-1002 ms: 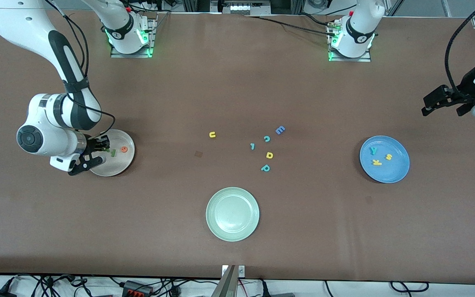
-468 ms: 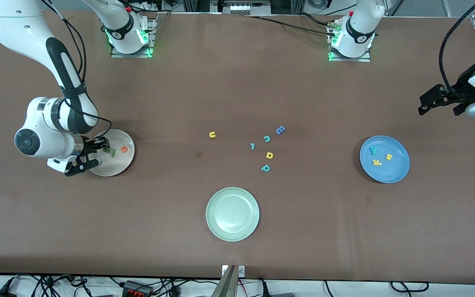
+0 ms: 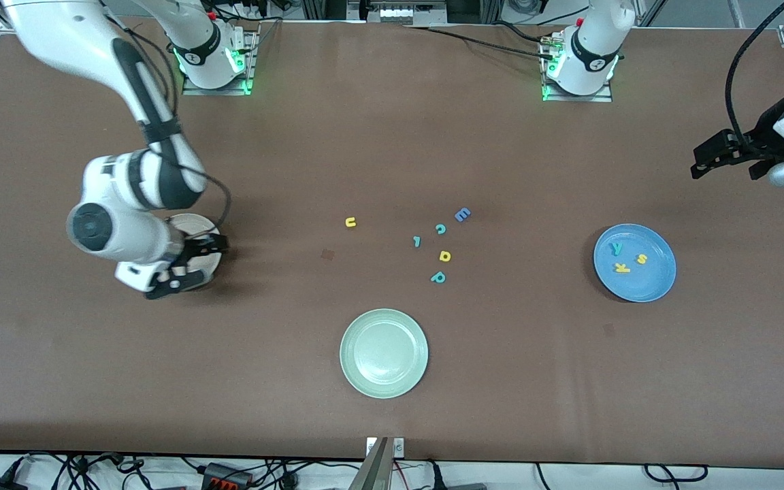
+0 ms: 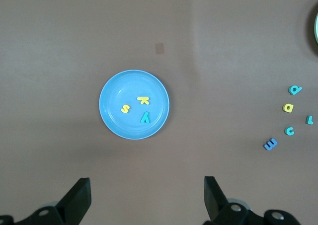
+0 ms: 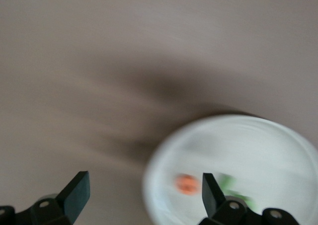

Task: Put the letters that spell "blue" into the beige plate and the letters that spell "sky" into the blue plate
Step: 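Move the right gripper to the yellow u and grasp it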

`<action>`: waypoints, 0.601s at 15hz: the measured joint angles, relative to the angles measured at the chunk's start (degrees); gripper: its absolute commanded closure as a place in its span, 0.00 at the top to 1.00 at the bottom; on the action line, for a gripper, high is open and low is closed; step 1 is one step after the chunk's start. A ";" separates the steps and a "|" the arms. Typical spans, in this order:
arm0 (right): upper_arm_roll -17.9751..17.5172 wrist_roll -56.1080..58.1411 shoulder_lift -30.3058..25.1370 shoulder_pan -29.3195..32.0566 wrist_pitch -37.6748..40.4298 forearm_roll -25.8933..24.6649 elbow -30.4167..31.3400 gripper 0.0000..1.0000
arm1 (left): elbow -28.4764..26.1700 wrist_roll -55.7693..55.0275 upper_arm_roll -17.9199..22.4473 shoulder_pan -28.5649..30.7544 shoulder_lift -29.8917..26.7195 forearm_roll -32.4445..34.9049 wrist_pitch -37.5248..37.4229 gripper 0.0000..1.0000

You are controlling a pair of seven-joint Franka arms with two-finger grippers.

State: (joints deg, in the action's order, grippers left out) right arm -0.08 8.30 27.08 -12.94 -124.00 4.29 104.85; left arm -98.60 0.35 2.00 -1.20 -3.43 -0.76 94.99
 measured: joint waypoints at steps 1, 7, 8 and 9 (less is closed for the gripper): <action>-0.08 -3.32 0.01 -2.94 -0.05 0.05 -0.16 1.00 | 0.23 0.00 -0.04 0.00 0.00 0.03 -0.21 1.00; -0.16 -19.52 1.23 -14.43 -2.96 2.58 -0.23 1.00 | 0.34 0.00 -0.14 0.02 0.06 0.08 -0.65 1.00; -0.17 -22.01 1.70 -16.03 -3.49 2.62 -0.23 1.00 | 0.34 0.00 -0.16 0.02 0.07 0.08 -0.75 1.00; -0.17 -24.42 2.11 -17.52 -3.94 2.63 -0.23 1.00 | 0.34 0.00 -0.17 0.02 0.08 0.08 -0.81 1.00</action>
State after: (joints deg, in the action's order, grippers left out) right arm -0.24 -16.12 29.19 -30.46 -127.94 6.92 104.62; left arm -98.26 0.35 1.83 -1.18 -3.35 -0.68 94.17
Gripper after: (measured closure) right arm 0.000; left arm 0.000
